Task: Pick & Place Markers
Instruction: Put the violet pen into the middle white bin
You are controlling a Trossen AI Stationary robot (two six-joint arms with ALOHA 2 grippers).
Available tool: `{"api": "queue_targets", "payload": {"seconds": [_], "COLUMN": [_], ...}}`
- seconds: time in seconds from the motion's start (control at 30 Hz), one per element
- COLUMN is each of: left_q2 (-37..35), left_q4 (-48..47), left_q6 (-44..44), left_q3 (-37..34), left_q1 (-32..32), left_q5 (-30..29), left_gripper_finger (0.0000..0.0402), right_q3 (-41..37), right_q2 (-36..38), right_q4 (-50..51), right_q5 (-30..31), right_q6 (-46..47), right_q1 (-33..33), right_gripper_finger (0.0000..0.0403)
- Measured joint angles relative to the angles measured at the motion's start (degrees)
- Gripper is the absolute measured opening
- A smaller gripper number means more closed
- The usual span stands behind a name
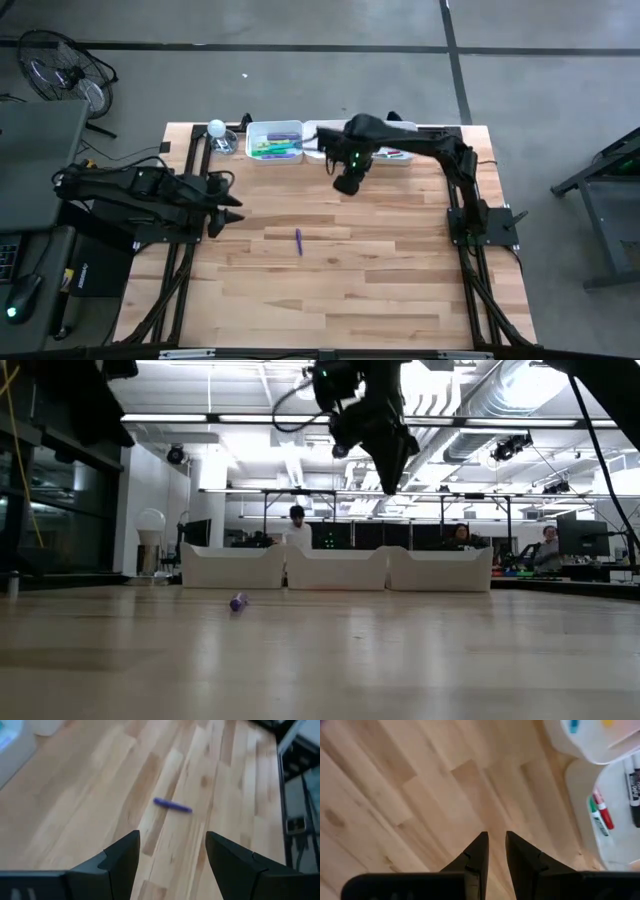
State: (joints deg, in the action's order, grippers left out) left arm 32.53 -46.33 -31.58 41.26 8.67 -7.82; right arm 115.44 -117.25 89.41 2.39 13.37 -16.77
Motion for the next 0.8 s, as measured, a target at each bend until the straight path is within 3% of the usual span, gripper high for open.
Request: {"api": "queue_targets", "payload": {"seconds": [0.23, 0.43, 0.63, 0.8], "left_q2": [-0.01, 2.93, 8.76, 15.63], "left_q4": [2.1, 9.35, 16.06, 19.36], "left_q6": [8.43, 7.35, 4.75, -5.91], "left_q3": [-4.87, -8.33, -9.97, -9.99], "left_q1": [-0.02, -0.02, 0.0, -0.01], "left_q5": [3.19, 4.52, 6.53, 5.49], "left_gripper_finger": [0.0224, 0.0224, 0.0224, 0.0224], "right_q3": [-0.02, -0.02, -0.12, -3.17], "right_q2": [0.0, 0.0, 0.01, 0.49], "right_q4": [-3.87, -5.69, 0.84, -0.09], "right_q5": [0.65, 0.88, 15.4, 17.99], "right_q6": [7.49, 14.28, 28.95, 36.49], "right_q1": [8.07, 13.1, 17.68, 20.99], "right_gripper_finger": [0.0055, 0.0055, 0.0055, 0.0055]}}
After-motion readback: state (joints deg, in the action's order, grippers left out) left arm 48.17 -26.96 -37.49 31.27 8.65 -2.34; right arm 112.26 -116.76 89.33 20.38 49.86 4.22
